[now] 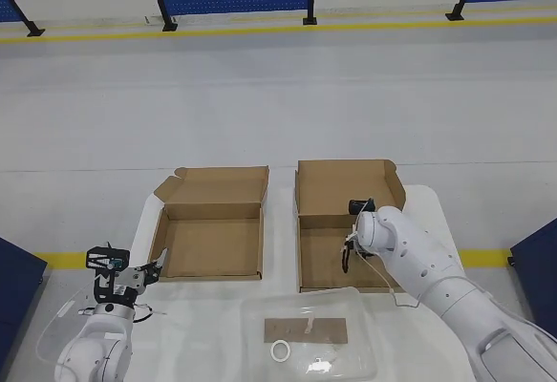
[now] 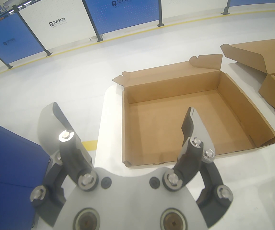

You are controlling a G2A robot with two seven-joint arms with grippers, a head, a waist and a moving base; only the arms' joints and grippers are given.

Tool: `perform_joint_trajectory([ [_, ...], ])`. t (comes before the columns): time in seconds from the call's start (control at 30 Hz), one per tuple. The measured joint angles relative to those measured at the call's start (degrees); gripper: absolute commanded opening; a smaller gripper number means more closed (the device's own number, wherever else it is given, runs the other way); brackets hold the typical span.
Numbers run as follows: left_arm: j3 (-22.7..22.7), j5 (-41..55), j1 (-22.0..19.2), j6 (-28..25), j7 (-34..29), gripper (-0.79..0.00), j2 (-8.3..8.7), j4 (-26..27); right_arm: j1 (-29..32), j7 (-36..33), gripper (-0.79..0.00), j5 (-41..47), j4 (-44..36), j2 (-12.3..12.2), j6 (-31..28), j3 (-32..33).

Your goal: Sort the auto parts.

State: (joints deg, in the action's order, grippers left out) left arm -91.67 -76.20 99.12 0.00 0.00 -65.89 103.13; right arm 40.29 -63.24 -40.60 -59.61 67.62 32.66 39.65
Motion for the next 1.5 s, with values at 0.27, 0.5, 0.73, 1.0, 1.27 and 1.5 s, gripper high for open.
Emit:
perform_joint_trajectory([
  [0.27, 0.0, 0.0, 0.0, 0.0, 0.0, 0.0, 0.0, 0.0, 0.05, -0.22, -0.677, -1.17, 0.36, 0.46, -0.09, 0.4],
  [0.5, 0.0, 0.0, 0.0, 0.0, 0.0, 0.0, 0.0, 0.0, 0.33, -0.65, -0.625, -2.34, 0.2, 0.72, 0.0, 0.85],
  [0.73, 0.0, 0.0, 0.0, 0.0, 0.0, 0.0, 0.0, 0.0, 0.69, -1.39, -0.551, -3.54, -0.67, 0.8, -0.24, 1.65],
  [1.0, 0.0, 0.0, 0.0, 0.0, 0.0, 0.0, 0.0, 0.0, 2.0, -3.58, -0.397, -8.2, -6.28, -0.14, 1.43, 3.27],
  [1.27, 0.0, 0.0, 0.0, 0.0, 0.0, 0.0, 0.0, 0.0, 7.38, -9.12, 0.0, -15.51, -22.55, -3.26, -0.79, 8.64],
  [1.5, 0.0, 0.0, 0.0, 0.0, 0.0, 0.0, 0.0, 0.0, 8.25, -9.65, 0.0, -15.93, -25.09, -3.61, -1.28, 9.56],
])
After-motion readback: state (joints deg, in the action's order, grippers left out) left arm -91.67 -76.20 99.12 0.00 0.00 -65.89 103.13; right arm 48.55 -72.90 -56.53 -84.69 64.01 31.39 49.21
